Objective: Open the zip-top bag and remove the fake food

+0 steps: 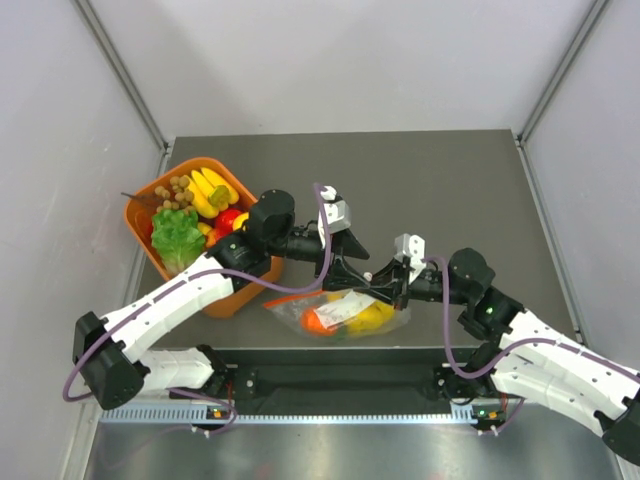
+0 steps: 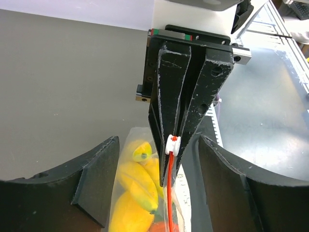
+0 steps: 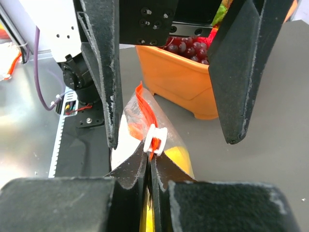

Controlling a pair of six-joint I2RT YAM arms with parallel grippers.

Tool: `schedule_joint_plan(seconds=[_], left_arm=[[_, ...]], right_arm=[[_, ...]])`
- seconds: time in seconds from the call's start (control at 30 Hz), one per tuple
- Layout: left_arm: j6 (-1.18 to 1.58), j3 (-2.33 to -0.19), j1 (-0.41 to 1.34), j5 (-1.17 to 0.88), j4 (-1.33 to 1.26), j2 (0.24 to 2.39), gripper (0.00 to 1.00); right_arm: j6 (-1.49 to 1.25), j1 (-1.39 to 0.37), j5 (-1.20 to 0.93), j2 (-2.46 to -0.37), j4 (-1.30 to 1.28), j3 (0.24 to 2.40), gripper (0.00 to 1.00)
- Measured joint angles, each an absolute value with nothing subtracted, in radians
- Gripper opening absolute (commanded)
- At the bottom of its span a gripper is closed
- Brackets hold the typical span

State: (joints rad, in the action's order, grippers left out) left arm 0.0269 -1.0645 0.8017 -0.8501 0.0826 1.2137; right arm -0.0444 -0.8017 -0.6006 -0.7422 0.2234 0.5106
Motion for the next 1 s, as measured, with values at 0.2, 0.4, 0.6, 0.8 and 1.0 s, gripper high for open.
schedule_joint_plan(seconds=[0.2,0.4,0.6,0.8,1.0], left_arm=[[0.028,-1.065,0.802,-0.874,0.082,1.228,0.69],[0.034,-1.065,0.802,-0.893,0.083,1.241,0.51],[0.047,-1.064,0.807,-0.929,0.082,1.241,0.18],[0.045,-1.064,0.804,-0.926,0.073,1.241,0.01],[0.043,-1.064,0.805,-0.933,0.057,1.241,0.0]], right_arm=[[-0.044,-0.802,-0.616,-0.747,0.215,0.527,0.0],[-0.045,-0.801,-0.624,-0.748,0.212,0.527,0.0],[-0.044,-0.795,-0.628,-0.75,0.2,0.527,0.0],[-0.046,-0.795,-0.609,-0.743,0.184,0.527,0.0],[-0.047,-0.796,-0.542,-0.662,0.121,0.525,0.0]])
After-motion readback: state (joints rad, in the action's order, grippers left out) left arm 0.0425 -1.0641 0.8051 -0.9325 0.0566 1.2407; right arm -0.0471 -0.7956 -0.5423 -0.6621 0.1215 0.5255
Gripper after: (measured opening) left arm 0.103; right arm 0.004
